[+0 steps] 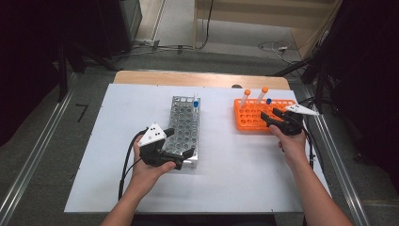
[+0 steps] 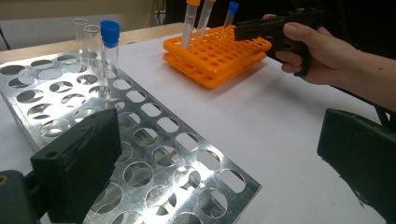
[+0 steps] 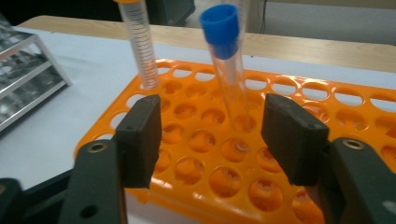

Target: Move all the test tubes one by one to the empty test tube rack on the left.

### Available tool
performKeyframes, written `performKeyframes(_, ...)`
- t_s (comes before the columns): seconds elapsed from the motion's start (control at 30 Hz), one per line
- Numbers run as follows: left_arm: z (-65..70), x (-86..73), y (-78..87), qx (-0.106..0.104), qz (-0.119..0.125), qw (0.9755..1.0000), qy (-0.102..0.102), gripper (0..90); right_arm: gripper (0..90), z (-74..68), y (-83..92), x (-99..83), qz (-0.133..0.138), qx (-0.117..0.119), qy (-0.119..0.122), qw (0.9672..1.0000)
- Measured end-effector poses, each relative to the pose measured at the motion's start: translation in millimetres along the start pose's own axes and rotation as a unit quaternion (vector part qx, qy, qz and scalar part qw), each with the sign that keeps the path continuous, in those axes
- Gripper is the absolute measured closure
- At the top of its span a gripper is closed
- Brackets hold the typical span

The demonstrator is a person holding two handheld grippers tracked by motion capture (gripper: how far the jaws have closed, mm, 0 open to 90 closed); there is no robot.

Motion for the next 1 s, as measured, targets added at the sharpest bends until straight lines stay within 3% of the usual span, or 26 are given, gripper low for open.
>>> performKeyframes(0.27,-3.6,-0.1,1.1,0.005,-0.001,1.0,0.006,0.2,50.0,1.3,-25.5,1.1,-0.011,-0.024,0.022,0.9994)
performKeyframes(0.4,-4.8,0.1,1.9,0.006,-0.001,0.9999,0.009,0.4,55.9,1.3,-32.9,0.2,-0.009,-0.035,0.014,0.9993)
performKeyframes(0.6,-5.5,0.6,2.3,0.008,0.002,0.9999,0.014,0.7,74.3,4.7,-36.2,-1.8,-0.003,-0.062,0.005,0.9981)
performKeyframes(0.83,-6.0,1.1,3.2,0.011,0.002,0.9999,0.013,0.8,75.0,4.9,-34.9,-1.1,-0.002,-0.052,0.005,0.9986)
performKeyframes(1.0,-5.6,1.5,2.5,0.009,0.003,0.9999,0.014,0.9,75.0,5.5,-28.3,7.2,0.02,-0.049,0.005,0.9986)
Point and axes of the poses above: each handheld gripper's, and its own axes: y roughly backward along the jaws, x roughly out of its top, z roughly to its right, the point moved 6 cm from there along -y, roughly forward along the jaws, and after that the axes turned 12 degrees about -x, right-handed, at the moved point
